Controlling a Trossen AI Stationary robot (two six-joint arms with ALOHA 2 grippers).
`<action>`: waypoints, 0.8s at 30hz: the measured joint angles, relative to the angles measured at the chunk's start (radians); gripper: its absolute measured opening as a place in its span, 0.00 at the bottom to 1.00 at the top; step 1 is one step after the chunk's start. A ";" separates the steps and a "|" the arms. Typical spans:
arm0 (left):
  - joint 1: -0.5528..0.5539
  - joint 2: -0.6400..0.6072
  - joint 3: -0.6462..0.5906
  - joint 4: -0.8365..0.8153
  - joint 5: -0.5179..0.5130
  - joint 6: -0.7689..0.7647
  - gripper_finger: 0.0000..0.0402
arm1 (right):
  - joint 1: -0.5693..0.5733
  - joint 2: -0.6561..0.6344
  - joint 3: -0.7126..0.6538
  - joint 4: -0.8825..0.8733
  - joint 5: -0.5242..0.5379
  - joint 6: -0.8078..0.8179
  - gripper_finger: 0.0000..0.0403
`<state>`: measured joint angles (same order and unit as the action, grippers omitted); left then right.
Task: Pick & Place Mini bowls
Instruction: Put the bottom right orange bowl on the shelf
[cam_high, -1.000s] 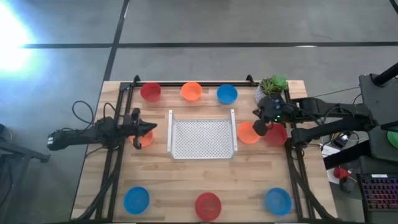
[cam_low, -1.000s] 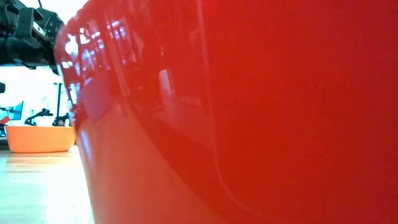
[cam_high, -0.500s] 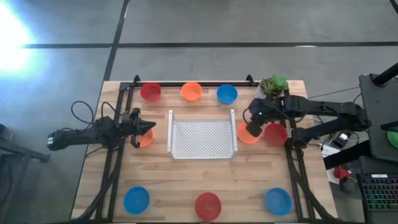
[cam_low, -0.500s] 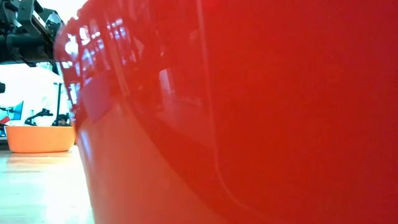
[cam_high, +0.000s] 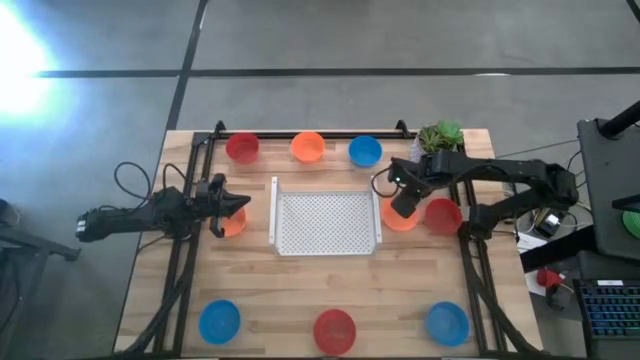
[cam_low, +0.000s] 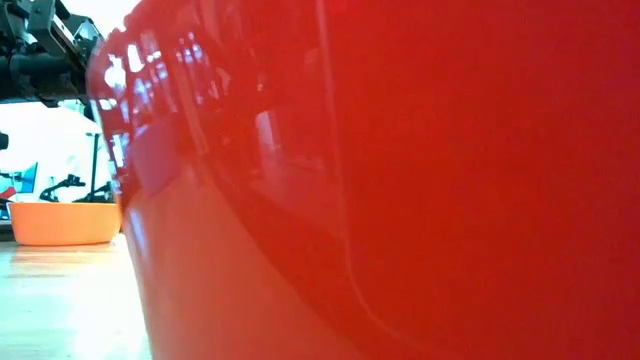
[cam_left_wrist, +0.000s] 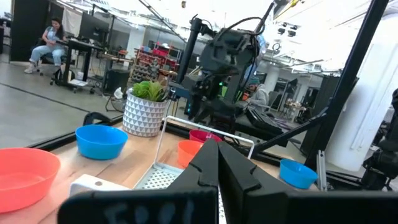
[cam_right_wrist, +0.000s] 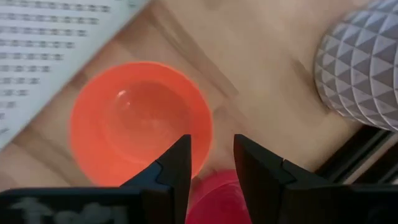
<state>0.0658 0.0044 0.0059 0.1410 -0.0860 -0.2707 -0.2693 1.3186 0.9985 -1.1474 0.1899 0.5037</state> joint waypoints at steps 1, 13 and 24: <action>0.000 0.000 0.000 0.000 0.001 0.000 0.00 | -0.011 0.010 0.000 0.002 0.000 0.000 0.29; 0.000 0.000 0.000 -0.002 0.026 -0.028 0.00 | -0.083 0.092 -0.003 0.024 -0.008 -0.070 0.27; 0.000 0.000 0.000 -0.008 0.026 -0.029 0.00 | -0.083 0.096 -0.092 0.126 -0.015 -0.080 0.25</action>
<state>0.0658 0.0044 0.0059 0.1325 -0.0601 -0.2993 -0.3523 1.4147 0.9064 -1.0215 0.1745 0.4241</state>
